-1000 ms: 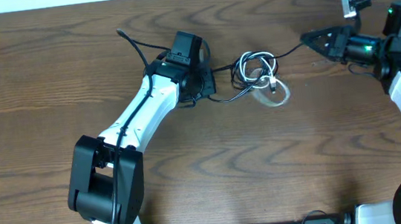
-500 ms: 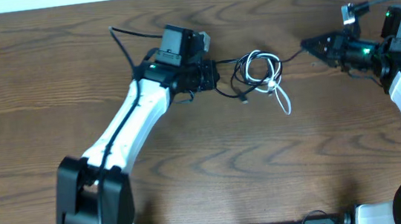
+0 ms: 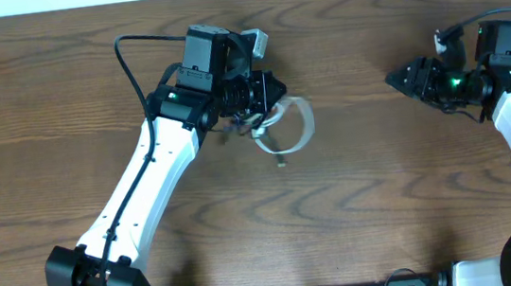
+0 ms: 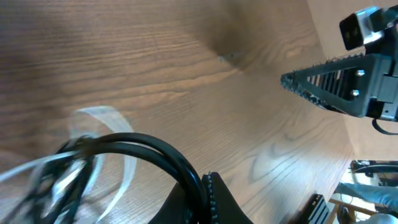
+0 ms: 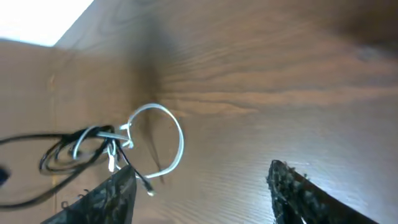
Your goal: Untangle cables
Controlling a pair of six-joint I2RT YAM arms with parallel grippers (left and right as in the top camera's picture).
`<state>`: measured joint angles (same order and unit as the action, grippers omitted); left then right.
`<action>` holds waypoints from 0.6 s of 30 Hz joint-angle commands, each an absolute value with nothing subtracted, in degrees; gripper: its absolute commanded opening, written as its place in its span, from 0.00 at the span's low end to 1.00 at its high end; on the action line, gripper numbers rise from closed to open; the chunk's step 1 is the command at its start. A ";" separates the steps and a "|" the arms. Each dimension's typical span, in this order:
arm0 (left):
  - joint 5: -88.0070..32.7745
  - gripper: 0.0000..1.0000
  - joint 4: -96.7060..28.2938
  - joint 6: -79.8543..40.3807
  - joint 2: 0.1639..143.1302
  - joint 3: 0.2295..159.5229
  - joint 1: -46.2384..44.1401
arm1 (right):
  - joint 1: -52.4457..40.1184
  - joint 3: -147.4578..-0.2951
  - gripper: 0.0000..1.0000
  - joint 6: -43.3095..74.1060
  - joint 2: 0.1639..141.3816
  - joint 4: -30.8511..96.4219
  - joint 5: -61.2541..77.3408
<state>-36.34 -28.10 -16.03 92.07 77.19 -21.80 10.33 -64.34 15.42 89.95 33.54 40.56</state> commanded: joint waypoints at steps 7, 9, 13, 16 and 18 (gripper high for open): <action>-39.88 0.07 -27.51 -18.13 91.61 76.99 -21.43 | 3.66 -64.77 0.59 16.21 88.79 30.48 47.31; -39.90 0.07 -26.85 -19.66 91.61 76.99 -21.43 | 1.28 -64.71 0.57 21.98 89.19 28.49 46.52; -39.88 0.07 -25.36 -24.23 91.61 76.99 -21.43 | -3.03 -64.71 0.55 31.11 90.94 23.40 46.52; -39.88 0.07 -24.32 -26.92 91.61 76.99 -21.43 | -6.07 -64.71 0.54 35.14 92.20 19.94 46.59; -39.90 0.07 -23.81 -28.45 91.61 76.99 -21.43 | -7.94 -64.71 0.54 37.06 92.79 17.58 46.59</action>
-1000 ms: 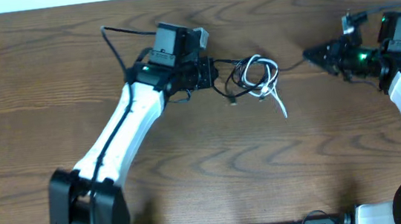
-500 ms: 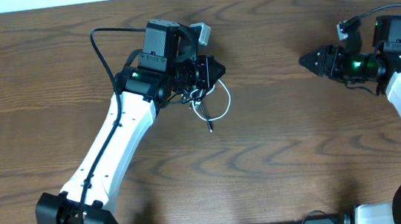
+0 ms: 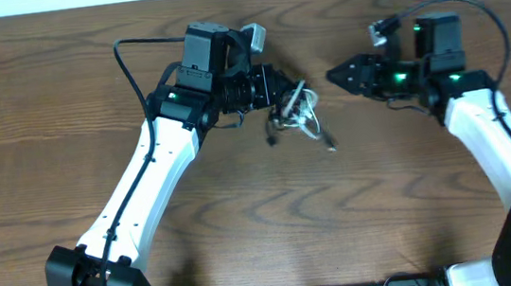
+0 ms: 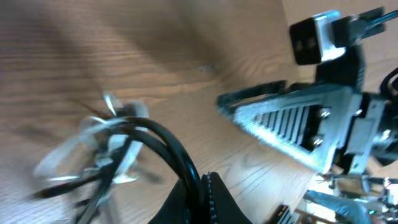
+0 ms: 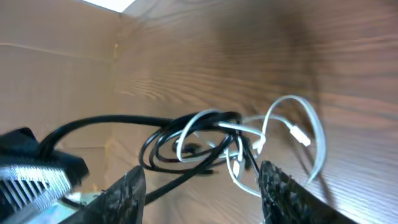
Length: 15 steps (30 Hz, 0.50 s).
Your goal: Untangle cables
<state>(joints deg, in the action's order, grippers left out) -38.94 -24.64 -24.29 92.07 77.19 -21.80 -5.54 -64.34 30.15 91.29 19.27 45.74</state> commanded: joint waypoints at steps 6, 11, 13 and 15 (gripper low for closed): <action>-39.92 0.07 -22.81 -31.00 91.61 76.99 -21.43 | -13.21 -64.71 0.53 44.77 95.74 11.46 45.41; -40.12 0.08 -22.52 -33.12 91.61 76.99 -21.43 | -15.14 -64.71 0.52 48.49 98.13 6.92 45.60; -40.38 0.07 -22.06 -34.06 91.61 76.99 -21.43 | -15.62 -64.71 0.52 49.56 98.96 5.52 45.60; -41.65 0.07 -21.06 -34.57 91.61 76.99 -21.43 | -16.14 -64.71 0.51 50.63 99.98 3.84 45.87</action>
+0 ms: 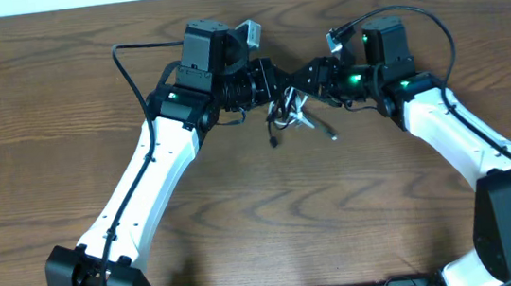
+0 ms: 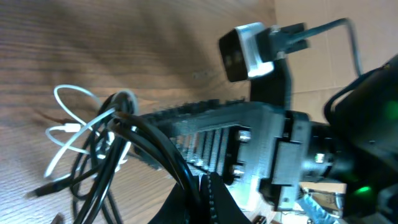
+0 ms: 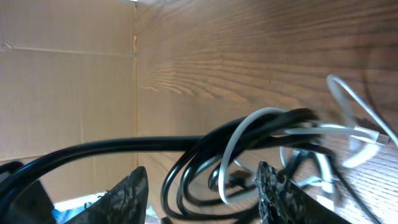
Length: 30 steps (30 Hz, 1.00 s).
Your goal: Untangle cables
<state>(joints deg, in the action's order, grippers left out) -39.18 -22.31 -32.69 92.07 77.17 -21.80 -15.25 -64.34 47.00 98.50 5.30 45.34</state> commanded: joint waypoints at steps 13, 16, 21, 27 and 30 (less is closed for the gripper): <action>-50.15 0.08 -17.15 -38.72 91.61 76.99 -21.43 | -18.90 -64.71 0.38 56.36 107.02 -13.30 48.01; -50.59 0.08 -16.88 -39.33 91.61 76.99 -21.43 | -18.96 -64.71 0.27 56.07 107.26 -13.32 47.99; -50.57 0.07 -16.86 -39.18 91.61 76.99 -19.73 | -18.11 -64.71 0.01 50.61 107.26 -11.40 47.97; -47.62 0.07 -22.68 -32.45 91.61 76.99 -13.56 | -12.56 -64.71 0.01 41.21 105.41 -2.13 49.12; -40.29 0.08 -29.61 -27.40 91.61 76.99 -10.41 | -9.26 -64.71 0.01 36.84 102.72 0.40 52.69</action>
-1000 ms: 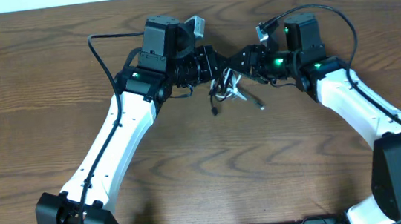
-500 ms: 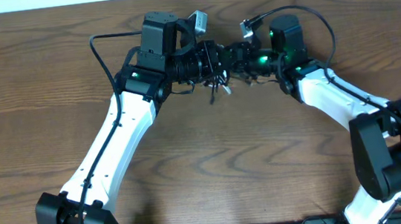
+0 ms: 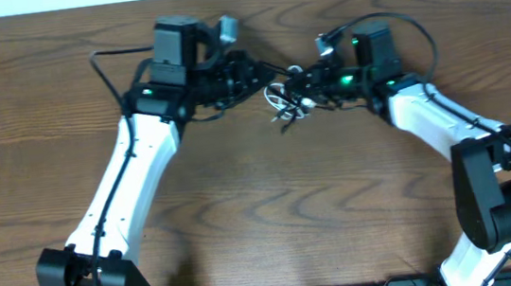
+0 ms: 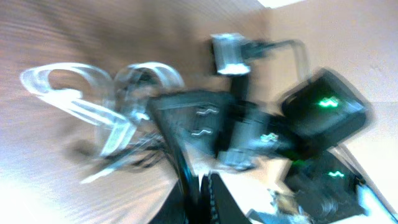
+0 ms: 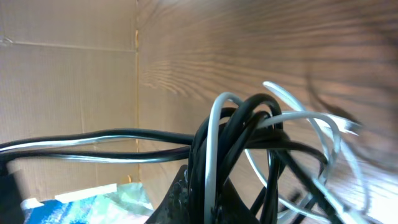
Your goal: Untangle cables
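Observation:
A tangle of black and white cables hangs low over the brown table, between the two grippers. My left gripper is shut on a black cable that runs to the tangle; the left wrist view is blurred, with white loops ahead. My right gripper is shut on the knot of black and white strands. From that knot a black cable stretches leftward. White loops dangle beyond the knot.
The wooden table spreads in front of both arms. A white strip marks its far edge. A cardboard wall stands behind the cables in the right wrist view.
My right gripper, open around the tangle before, is now shut on its knot. My left gripper has moved left with the black cable, which is now stretched between the two grippers.
First my left gripper held the black cable with the tangle on the table, and my right gripper stood open far to the right. Then the right gripper was nearer, then open at the lifted tangle. Now it grips the knot, and the left has moved away.

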Controlling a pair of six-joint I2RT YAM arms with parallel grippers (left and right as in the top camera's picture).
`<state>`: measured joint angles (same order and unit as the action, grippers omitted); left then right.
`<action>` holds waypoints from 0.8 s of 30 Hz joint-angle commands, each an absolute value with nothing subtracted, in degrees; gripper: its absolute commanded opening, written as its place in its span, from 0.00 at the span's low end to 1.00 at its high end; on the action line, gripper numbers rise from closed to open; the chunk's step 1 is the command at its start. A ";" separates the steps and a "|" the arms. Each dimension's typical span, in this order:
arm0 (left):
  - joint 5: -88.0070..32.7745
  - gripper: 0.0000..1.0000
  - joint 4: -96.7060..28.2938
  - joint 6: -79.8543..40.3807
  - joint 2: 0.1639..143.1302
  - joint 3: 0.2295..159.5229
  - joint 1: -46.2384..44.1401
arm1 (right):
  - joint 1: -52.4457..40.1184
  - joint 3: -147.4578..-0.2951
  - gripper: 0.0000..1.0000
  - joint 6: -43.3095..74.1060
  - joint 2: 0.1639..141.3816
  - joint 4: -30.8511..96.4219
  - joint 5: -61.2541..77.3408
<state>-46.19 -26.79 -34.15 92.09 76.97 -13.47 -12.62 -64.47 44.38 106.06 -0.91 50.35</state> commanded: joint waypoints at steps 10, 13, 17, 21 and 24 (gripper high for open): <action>-19.75 0.08 -44.93 -14.90 91.64 76.97 -7.31 | 1.98 -64.71 0.01 39.40 92.92 0.34 67.24; -16.97 0.07 -46.19 -12.19 91.72 76.97 -7.31 | 4.51 -64.71 0.01 41.12 91.29 0.14 71.00; -9.63 0.08 -47.59 -12.03 91.74 76.97 -7.31 | 7.55 -64.71 0.01 41.76 90.96 0.01 75.96; -7.79 0.07 -47.46 -9.72 91.74 76.97 -7.29 | 10.57 -64.71 0.01 34.48 90.98 1.69 79.00; -7.68 0.07 -47.07 -9.43 91.74 76.97 -7.29 | 11.53 -64.71 0.01 24.34 91.00 14.02 72.31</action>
